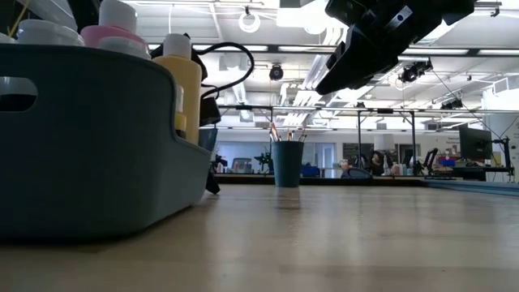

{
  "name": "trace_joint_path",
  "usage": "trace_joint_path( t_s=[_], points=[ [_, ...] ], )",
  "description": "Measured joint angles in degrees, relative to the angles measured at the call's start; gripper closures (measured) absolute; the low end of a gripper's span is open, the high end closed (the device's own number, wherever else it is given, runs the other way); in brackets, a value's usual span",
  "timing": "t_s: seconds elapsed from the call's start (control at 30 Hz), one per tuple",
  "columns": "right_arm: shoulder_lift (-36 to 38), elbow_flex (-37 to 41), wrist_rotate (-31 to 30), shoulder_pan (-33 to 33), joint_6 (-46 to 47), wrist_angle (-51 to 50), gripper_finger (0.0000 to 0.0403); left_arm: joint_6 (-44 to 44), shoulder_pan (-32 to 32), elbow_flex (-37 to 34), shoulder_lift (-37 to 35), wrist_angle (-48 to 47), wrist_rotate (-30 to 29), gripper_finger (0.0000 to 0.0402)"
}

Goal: Pick & Place Paint Supplies
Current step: Move the green bin from middle left to the bottom left of the table, then adjust the paint bottles on the green bin

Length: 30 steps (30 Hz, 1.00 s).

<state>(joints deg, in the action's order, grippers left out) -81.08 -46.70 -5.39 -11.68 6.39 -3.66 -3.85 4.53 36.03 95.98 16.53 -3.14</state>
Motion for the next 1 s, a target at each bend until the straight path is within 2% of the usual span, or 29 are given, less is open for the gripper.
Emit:
trace_joint_path(
  t_s=[0.2, 0.4, 0.57, 0.67, 0.83, 1.0],
  points=[
    [0.00, 0.00, -0.07, 0.00, 0.00, 0.07, 0.0401, 5.90, 4.72, 3.58, 0.04, 0.54, -0.76, 0.0402],
    [0.02, 0.00, -0.32, 0.00, -0.05, 0.07, 0.0401, 11.26, 6.79, 8.66, -1.05, 0.80, -0.16, 0.0402],
    [0.02, 0.00, -0.37, 0.00, -0.04, 0.00, 0.0401, 14.00, 6.54, 10.25, -6.56, 1.22, 8.82, 0.0402],
    [0.02, 0.00, -0.36, 0.00, -0.02, -0.15, 0.0401, 14.37, 7.13, 9.97, -11.37, -2.09, 12.10, 0.0402],
    [0.02, 0.00, -0.26, 0.00, -0.02, -0.25, 0.0401, 15.14, 9.65, 9.95, -19.60, -13.99, 19.56, 0.0402],
    [0.02, 0.00, -0.46, 0.00, -0.01, 0.30, 0.0401, 7.99, 10.05, 9.92, -24.30, -20.36, 18.63, 0.0402]
  ],
)
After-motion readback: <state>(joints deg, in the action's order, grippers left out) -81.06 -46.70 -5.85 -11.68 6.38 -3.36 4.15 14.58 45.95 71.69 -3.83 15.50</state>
